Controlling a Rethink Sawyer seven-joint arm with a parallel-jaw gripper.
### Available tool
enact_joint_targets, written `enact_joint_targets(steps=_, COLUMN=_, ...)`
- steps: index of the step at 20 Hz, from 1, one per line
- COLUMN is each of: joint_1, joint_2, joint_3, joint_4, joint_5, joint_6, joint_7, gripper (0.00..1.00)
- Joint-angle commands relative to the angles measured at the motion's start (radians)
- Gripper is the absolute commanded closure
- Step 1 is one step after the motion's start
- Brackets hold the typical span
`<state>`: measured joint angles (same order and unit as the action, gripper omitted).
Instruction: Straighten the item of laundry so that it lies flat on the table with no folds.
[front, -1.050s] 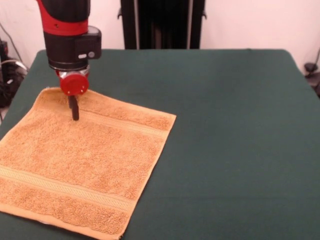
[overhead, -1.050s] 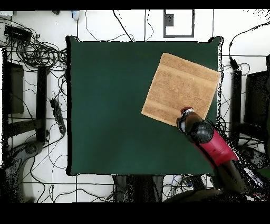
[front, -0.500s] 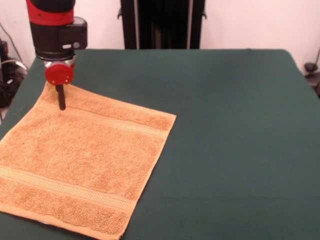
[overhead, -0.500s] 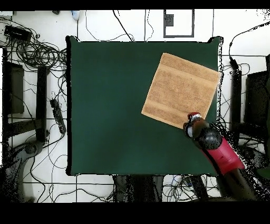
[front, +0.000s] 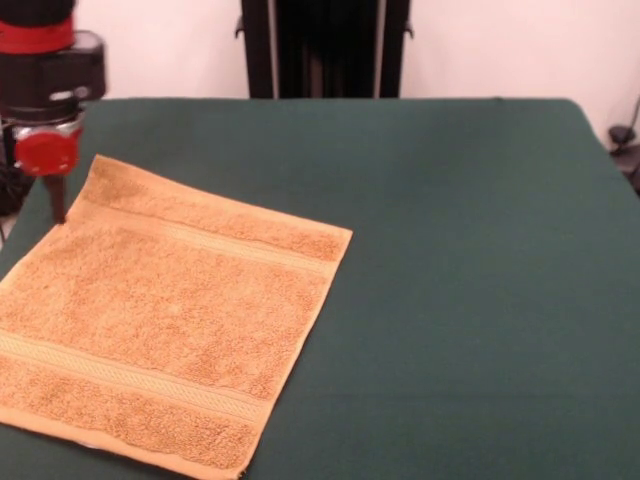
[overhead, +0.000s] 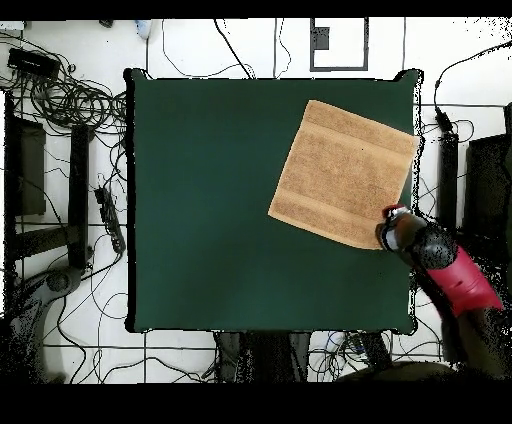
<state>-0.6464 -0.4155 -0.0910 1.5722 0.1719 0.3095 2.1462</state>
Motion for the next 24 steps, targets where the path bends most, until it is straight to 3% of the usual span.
enact_joint_targets(steps=1, joint_1=0.008, joint_2=0.212, joint_3=0.042, joint_4=-0.523, joint_5=-0.088, joint_6=0.379, joint_7=-0.152, gripper=0.00)
enact_joint_targets(steps=6, joint_1=-0.038, joint_2=0.277, joint_3=0.115, joint_4=-0.736, joint_5=-0.154, joint_6=0.543, joint_7=-0.235, gripper=0.00)
enact_joint_targets(steps=10, joint_1=-0.050, joint_2=0.316, joint_3=0.144, joint_4=-0.823, joint_5=-0.179, joint_6=0.589, joint_7=-0.240, gripper=0.00)
enact_joint_targets(steps=24, joint_1=-0.002, joint_2=0.165, joint_3=0.116, joint_4=-0.667, joint_5=-0.173, joint_6=0.630, joint_7=-0.133, gripper=0.00)
